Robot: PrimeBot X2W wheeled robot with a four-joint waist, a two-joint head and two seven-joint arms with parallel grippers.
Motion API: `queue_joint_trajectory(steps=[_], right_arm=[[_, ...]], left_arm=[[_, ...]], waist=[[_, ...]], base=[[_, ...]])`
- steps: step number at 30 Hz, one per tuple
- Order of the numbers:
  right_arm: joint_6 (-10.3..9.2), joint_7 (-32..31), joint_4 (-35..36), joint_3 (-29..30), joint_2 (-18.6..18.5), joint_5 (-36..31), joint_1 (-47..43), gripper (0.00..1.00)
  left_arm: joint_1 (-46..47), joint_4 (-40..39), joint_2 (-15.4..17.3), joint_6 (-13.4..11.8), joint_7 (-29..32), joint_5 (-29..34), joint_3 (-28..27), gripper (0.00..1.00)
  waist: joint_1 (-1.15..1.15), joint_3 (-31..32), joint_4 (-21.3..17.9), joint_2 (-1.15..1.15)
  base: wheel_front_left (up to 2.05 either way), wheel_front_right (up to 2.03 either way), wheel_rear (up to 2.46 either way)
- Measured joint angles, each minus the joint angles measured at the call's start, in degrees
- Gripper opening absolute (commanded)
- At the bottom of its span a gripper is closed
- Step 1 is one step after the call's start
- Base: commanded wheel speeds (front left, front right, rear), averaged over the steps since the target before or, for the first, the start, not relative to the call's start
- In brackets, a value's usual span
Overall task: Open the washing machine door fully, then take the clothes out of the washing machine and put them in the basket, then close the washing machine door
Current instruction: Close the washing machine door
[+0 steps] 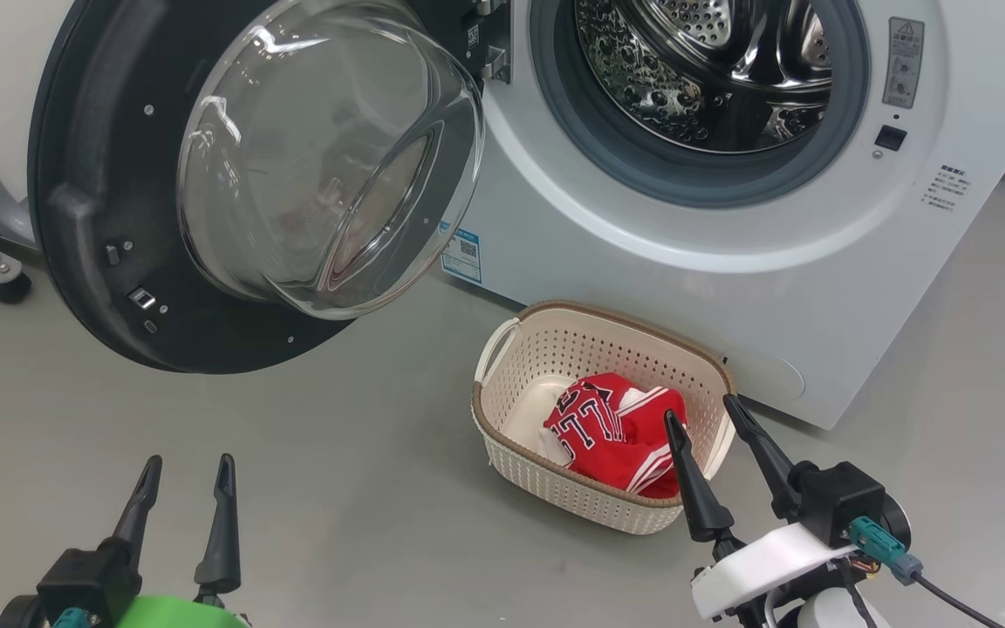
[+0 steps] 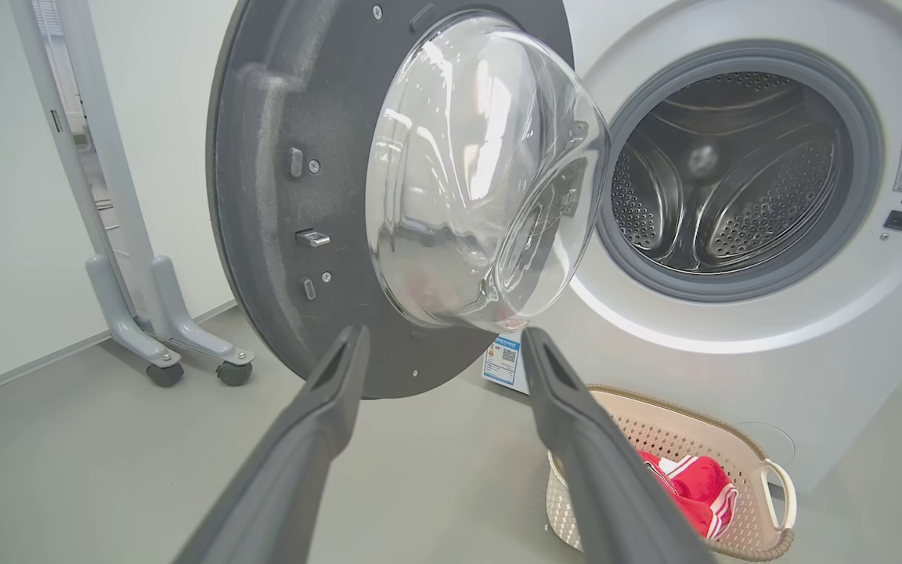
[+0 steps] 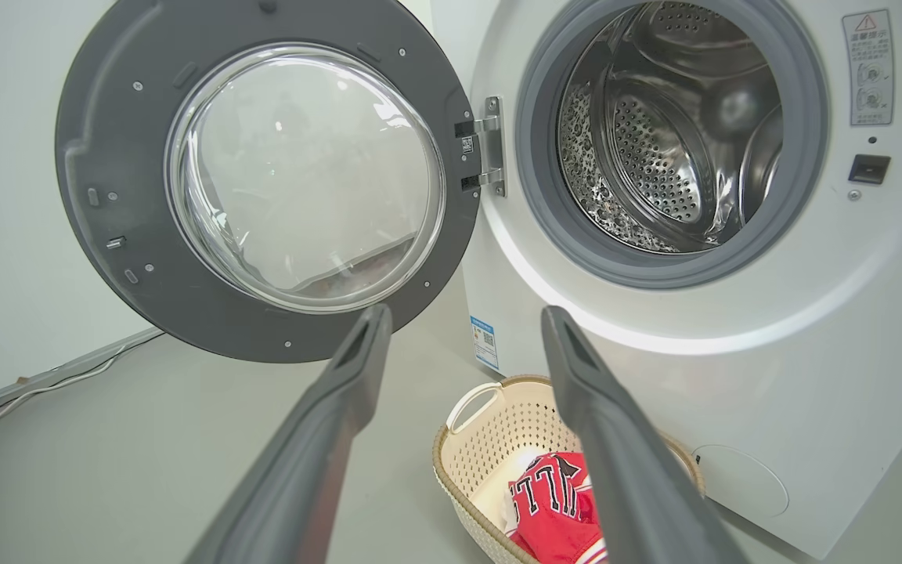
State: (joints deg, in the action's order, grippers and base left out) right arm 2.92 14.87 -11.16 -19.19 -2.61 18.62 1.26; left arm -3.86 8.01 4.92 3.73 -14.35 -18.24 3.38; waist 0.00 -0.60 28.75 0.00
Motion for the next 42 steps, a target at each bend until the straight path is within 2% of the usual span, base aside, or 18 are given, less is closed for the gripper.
queue_joint_trajectory(steps=[40,41,42], right_arm=[[-0.64,0.0,-0.5,0.4,0.0,0.6,0.6,1.00],[-0.64,0.0,-0.5,0.4,0.0,0.6,0.6,1.00],[-0.64,0.0,-0.5,0.4,0.0,0.6,0.6,1.00]], left_arm=[[-0.9,-1.5,0.0,-0.4,0.7,-0.4,0.2,1.00],[-0.9,-1.5,0.0,-0.4,0.7,-0.4,0.2,0.83],[-0.9,-1.6,0.0,-0.4,0.7,-0.4,0.2,0.36]], waist=[[0.00,0.5,-0.5,0.00],[0.00,0.5,-0.5,0.00],[0.00,0.5,-0.5,0.00]], base=[[0.00,0.00,0.00],[0.00,0.00,0.00],[0.00,0.00,0.00]])
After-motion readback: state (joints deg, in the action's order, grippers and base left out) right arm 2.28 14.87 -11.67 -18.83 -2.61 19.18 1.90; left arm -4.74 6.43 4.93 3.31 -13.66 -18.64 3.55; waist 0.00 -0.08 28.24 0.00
